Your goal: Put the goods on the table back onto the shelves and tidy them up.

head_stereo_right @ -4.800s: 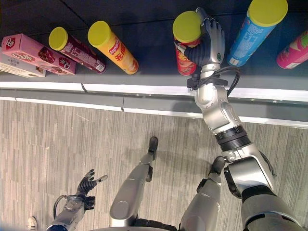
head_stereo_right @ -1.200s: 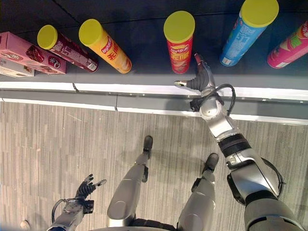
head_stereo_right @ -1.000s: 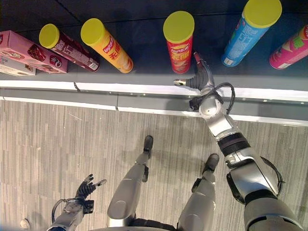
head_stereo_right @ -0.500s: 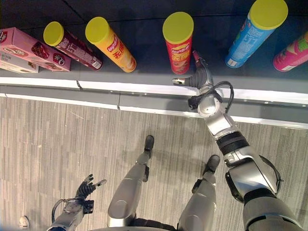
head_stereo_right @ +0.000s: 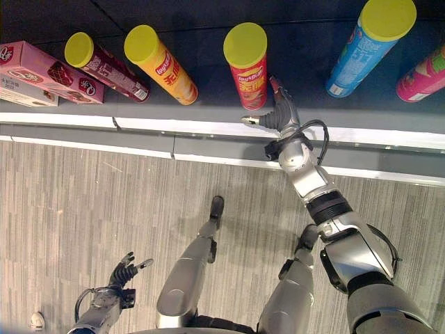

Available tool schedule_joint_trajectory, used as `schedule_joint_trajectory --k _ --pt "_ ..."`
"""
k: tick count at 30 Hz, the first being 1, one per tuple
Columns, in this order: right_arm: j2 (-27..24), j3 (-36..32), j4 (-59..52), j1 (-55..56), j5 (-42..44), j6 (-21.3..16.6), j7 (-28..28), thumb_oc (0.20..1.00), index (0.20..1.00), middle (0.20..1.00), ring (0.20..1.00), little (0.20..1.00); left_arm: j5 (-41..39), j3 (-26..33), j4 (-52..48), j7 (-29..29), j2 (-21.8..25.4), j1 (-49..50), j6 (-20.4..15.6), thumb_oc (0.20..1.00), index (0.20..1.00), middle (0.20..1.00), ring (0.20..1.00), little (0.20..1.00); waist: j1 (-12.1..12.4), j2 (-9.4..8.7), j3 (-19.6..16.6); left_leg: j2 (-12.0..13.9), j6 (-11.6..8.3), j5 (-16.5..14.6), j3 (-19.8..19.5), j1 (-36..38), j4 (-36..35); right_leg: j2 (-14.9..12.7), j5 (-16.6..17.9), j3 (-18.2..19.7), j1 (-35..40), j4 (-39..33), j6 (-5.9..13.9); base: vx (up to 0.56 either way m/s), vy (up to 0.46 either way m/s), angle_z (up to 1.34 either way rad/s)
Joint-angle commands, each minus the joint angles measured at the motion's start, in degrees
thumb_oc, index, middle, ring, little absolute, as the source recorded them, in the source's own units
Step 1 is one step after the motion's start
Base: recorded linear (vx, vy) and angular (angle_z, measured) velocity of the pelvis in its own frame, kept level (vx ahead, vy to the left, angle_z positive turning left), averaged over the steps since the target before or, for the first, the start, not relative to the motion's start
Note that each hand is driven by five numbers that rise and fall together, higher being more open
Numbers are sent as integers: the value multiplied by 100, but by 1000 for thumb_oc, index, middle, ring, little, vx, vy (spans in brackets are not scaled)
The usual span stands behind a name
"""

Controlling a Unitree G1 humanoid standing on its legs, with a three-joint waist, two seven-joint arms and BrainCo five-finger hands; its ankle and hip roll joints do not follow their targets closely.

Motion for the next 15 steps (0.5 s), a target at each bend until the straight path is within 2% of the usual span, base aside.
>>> schedule_joint_trajectory --k 1,7,15 --pt "63 101 -98 -445 121 -239 -50 1000 1000 1000 1000 1000 -157 -112 39 97 355 40 -25 1000 1000 1000 1000 1000 211 -13 -194 24 -94 -246 24 354 -583 -81 -168 530 -454 499 -179 0 0 0" --pt "114 111 -3 -500 108 -231 -83 1000 1000 1000 1000 1000 -169 -107 183 114 329 -16 -27 1000 1000 1000 1000 1000 229 3 -213 13 -92 -247 8 354 -594 -96 -175 521 -454 506 -179 0 0 0" --pt "-111 160 193 -618 -50 -176 -142 1000 1000 1000 1000 1000 -94 -107 327 130 338 -44 -19 1000 1000 1000 1000 1000 224 -23 -236 9 -98 -248 13 378 -593 -96 -169 534 -436 508 -172 -3 -1 2"
